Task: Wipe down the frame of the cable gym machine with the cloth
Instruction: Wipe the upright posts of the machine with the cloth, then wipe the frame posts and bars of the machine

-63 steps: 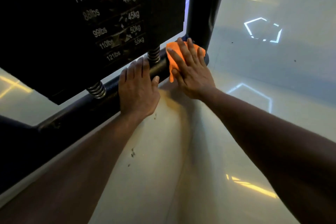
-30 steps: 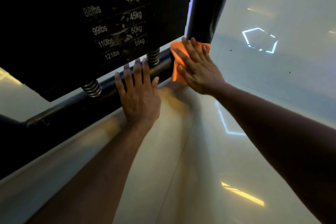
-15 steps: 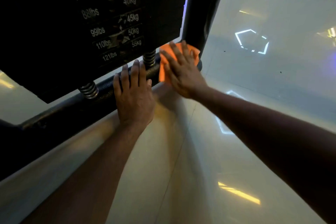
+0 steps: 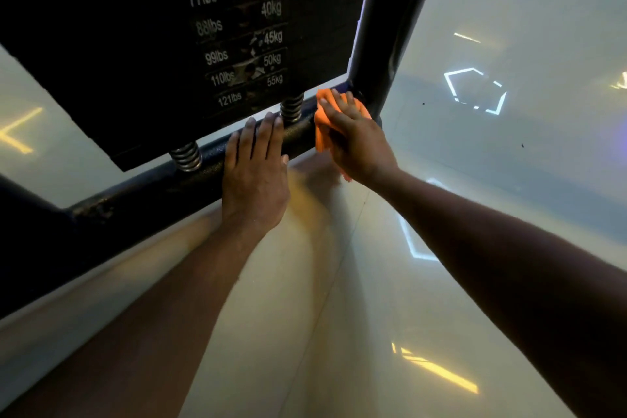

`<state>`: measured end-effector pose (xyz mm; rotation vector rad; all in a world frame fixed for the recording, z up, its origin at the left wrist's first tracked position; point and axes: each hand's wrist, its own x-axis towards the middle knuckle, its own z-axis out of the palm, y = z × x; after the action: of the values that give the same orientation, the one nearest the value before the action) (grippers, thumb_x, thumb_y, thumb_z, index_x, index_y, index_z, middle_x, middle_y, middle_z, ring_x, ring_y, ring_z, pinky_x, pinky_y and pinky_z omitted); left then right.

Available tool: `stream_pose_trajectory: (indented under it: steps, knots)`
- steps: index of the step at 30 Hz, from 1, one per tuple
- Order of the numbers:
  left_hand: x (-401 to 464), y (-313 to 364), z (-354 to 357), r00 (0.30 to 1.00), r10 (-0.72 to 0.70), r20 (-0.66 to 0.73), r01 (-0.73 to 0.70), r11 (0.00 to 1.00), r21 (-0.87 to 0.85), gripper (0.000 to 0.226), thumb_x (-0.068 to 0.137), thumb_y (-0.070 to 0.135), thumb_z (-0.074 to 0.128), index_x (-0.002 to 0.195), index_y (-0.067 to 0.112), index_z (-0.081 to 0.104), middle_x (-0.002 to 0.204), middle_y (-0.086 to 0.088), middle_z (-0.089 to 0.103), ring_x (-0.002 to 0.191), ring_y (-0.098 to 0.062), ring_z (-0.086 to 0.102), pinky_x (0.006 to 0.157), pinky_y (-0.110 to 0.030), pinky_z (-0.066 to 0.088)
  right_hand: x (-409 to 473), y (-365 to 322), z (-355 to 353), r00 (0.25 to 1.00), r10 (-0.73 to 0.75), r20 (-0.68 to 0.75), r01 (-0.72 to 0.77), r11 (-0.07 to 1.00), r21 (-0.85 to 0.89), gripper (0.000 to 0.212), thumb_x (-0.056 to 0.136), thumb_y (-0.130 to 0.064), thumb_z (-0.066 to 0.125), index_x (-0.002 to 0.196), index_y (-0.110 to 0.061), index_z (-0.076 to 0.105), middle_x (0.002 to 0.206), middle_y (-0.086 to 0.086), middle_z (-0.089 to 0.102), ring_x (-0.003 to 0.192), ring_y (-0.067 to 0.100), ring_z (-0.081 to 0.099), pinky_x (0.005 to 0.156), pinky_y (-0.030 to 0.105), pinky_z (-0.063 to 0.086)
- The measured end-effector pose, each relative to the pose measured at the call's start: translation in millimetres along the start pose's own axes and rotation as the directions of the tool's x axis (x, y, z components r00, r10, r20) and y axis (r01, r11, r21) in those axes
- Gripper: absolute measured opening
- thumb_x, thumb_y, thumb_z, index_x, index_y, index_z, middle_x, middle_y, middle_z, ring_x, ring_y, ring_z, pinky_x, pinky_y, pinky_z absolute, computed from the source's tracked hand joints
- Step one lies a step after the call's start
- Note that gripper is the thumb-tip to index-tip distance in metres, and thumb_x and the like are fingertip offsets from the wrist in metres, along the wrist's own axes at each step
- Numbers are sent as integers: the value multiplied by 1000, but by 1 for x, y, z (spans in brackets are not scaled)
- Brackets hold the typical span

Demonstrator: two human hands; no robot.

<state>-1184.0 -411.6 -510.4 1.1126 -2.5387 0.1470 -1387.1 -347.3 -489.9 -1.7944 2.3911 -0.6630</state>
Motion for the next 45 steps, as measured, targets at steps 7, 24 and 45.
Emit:
stream_pose_trajectory:
  steps: [7,24,45]
  knots:
    - [-26,-4,-36,993,42,107,-22,983,-180,55,114,34,44,164,11,38,171,-11,38,161,-30,28,133,-53,17,-63,-30,-29,996,56,70,-63,994,94,60,106,-19,69,162,-30,50,154,10,62,140,31,62,107,48,58]
    - [-107,47,-447,854,29,520,143,947,-288,52,113,42,38,160,20,41,167,-3,43,159,-20,32,133,-52,16,-212,-225,-357,928,60,369,-150,964,221,54,108,-25,64,161,-32,50,165,1,53,160,25,37,121,50,48]
    - [295,-22,-1314,927,222,-301,-191,973,132,55,112,44,47,159,17,40,161,-4,48,153,-26,41,130,-58,25,55,-614,-1192,803,-432,-411,466,884,-19,60,105,-23,69,161,-31,52,165,0,52,138,24,61,111,33,50]
